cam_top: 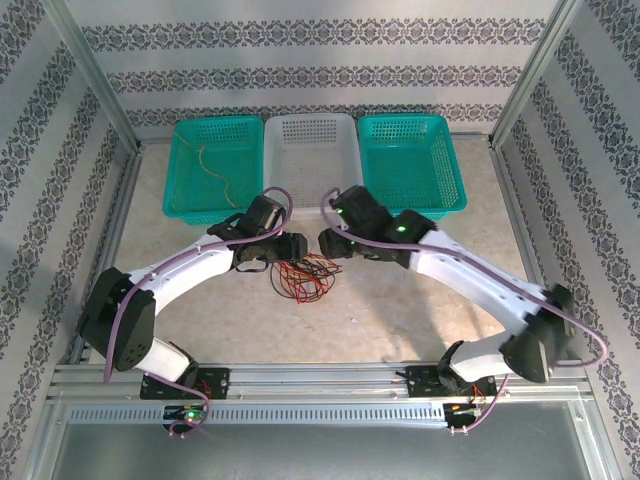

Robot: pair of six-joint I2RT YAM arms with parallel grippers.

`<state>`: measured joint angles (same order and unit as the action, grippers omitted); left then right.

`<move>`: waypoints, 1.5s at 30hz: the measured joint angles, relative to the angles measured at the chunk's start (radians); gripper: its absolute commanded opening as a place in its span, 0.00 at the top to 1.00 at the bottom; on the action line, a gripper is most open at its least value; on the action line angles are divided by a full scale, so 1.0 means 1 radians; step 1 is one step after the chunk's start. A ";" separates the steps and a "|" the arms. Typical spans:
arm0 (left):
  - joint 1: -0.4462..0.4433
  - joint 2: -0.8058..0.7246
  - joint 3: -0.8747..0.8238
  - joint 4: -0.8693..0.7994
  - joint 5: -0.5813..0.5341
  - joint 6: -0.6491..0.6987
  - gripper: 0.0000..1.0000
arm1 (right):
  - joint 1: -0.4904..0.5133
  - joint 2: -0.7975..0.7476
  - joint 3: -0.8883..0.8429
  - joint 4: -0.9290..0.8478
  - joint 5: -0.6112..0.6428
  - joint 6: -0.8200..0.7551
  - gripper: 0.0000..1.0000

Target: Untangle the cables

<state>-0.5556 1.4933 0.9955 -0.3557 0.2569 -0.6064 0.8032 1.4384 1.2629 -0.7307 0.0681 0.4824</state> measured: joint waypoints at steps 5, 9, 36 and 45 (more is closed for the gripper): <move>0.000 0.000 -0.001 -0.003 0.000 0.000 0.44 | 0.000 0.137 -0.026 -0.005 0.003 0.064 0.48; 0.000 0.000 -0.001 -0.008 0.000 0.000 0.44 | 0.000 0.213 -0.024 -0.008 0.003 0.089 0.52; 0.000 -0.049 0.040 -0.038 0.021 0.023 0.42 | 0.066 -0.227 0.062 -0.031 0.079 -0.097 1.00; 0.000 -0.203 0.027 0.111 0.133 0.040 0.33 | 0.070 -0.314 0.203 -0.021 0.123 -0.224 1.00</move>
<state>-0.5556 1.2903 1.0222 -0.2447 0.3901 -0.5667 0.8730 1.1240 1.4654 -0.7513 0.1913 0.2581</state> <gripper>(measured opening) 0.653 0.048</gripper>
